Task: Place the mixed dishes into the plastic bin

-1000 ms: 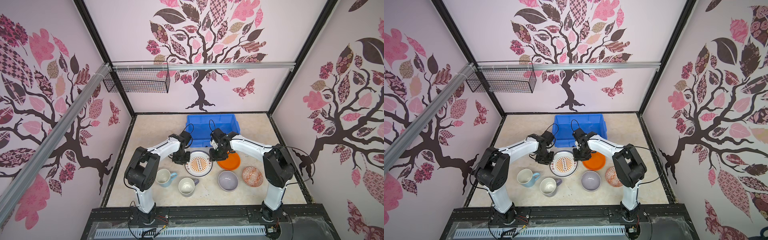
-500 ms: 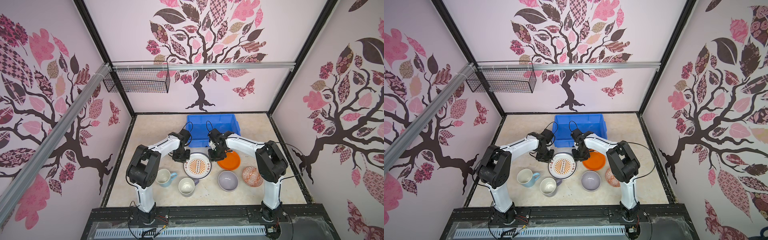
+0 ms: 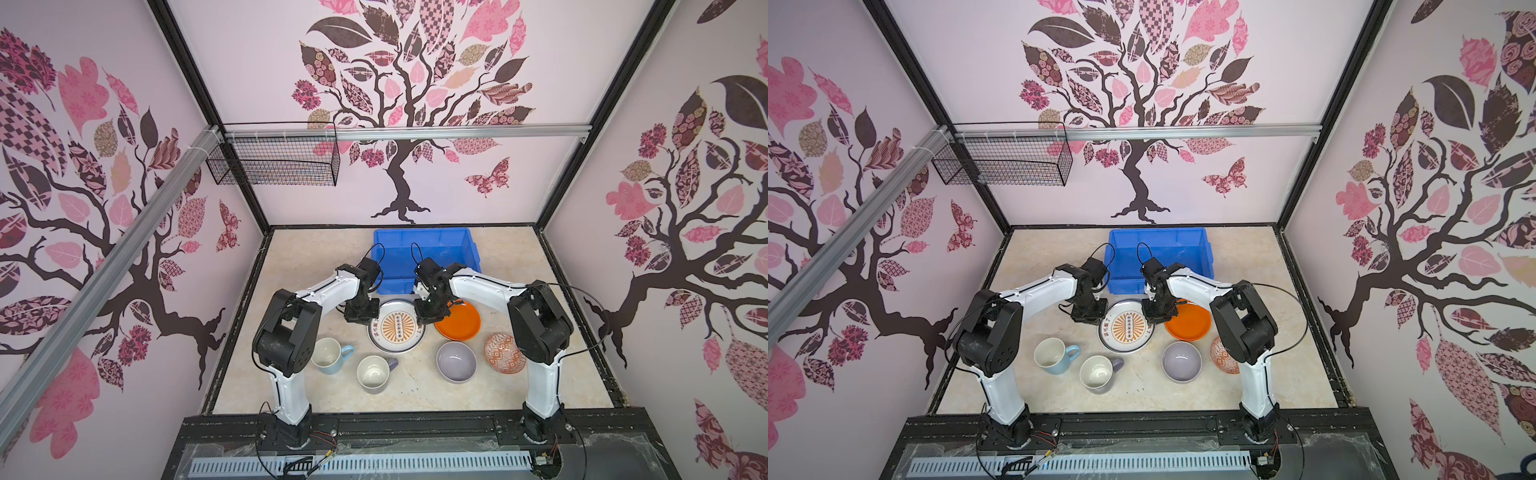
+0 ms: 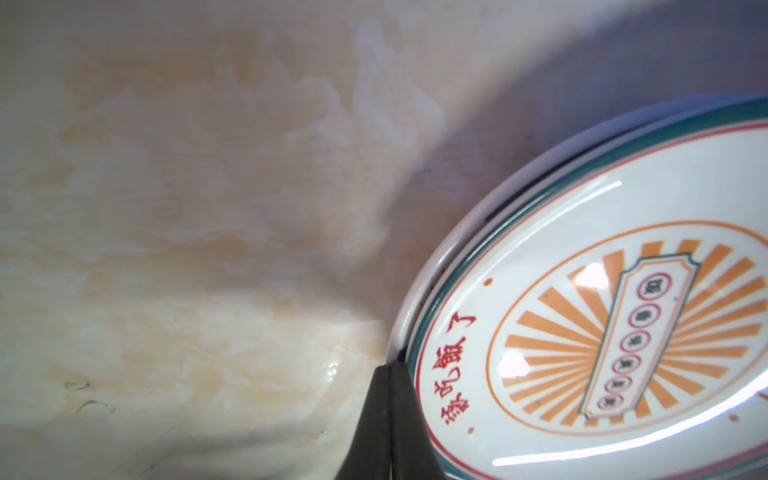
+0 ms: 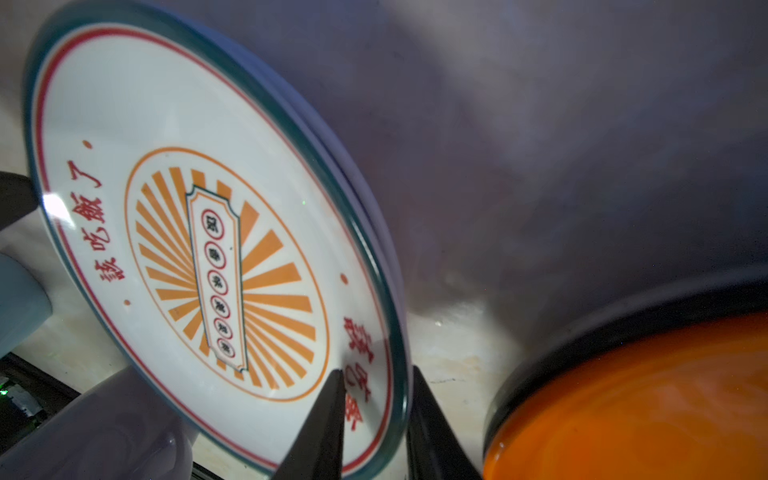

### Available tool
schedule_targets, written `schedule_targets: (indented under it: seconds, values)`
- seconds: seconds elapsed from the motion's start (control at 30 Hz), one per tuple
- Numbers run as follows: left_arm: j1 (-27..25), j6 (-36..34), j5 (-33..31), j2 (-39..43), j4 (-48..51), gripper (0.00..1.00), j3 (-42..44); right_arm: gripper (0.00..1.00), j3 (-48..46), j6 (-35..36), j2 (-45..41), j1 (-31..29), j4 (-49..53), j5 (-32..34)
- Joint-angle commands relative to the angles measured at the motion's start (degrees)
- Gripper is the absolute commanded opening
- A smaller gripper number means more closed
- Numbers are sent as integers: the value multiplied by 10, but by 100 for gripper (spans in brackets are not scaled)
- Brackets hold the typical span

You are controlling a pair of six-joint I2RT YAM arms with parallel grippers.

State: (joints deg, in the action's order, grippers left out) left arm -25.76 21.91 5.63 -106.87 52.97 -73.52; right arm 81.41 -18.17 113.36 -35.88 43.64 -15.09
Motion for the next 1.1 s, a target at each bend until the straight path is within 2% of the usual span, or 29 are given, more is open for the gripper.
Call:
schedule_targets:
  seconds: [0.0, 0.13, 0.23, 0.37, 0.5, 0.57, 0.63, 0.73, 0.9, 1.07]
  values:
    - [3, 7, 0, -10, -13, 0, -2, 23, 1, 2, 24, 0, 0, -1]
    - [3, 6, 1, -6, -11, 0, -2, 21, 2, -1, 16, 0, 3, 21]
    - [3, 6, 0, -3, -10, 0, -2, 14, 5, 0, 9, 0, 8, 35]
    - [3, 7, 4, -3, -13, 0, -2, 5, 7, 4, 6, 5, 9, 15]
    - [3, 8, 7, 0, -15, 0, -2, 2, 8, 4, -5, 11, 10, 1]
    - [3, 11, 6, 3, -13, 0, -3, 3, 8, 5, -11, 18, 11, -11]
    - [3, 10, 3, 6, -2, 0, -8, 13, 8, 8, -15, 20, 18, -8]
    - [3, 8, -4, 21, 12, 2, -10, 20, 6, 12, -23, 19, 26, -7]
    - [3, 9, -16, 53, 33, 3, -14, 22, -14, 6, -47, 20, 20, -18]
    - [3, 9, -1, 66, 46, 4, -11, 23, -28, 2, -53, 19, 18, -30]
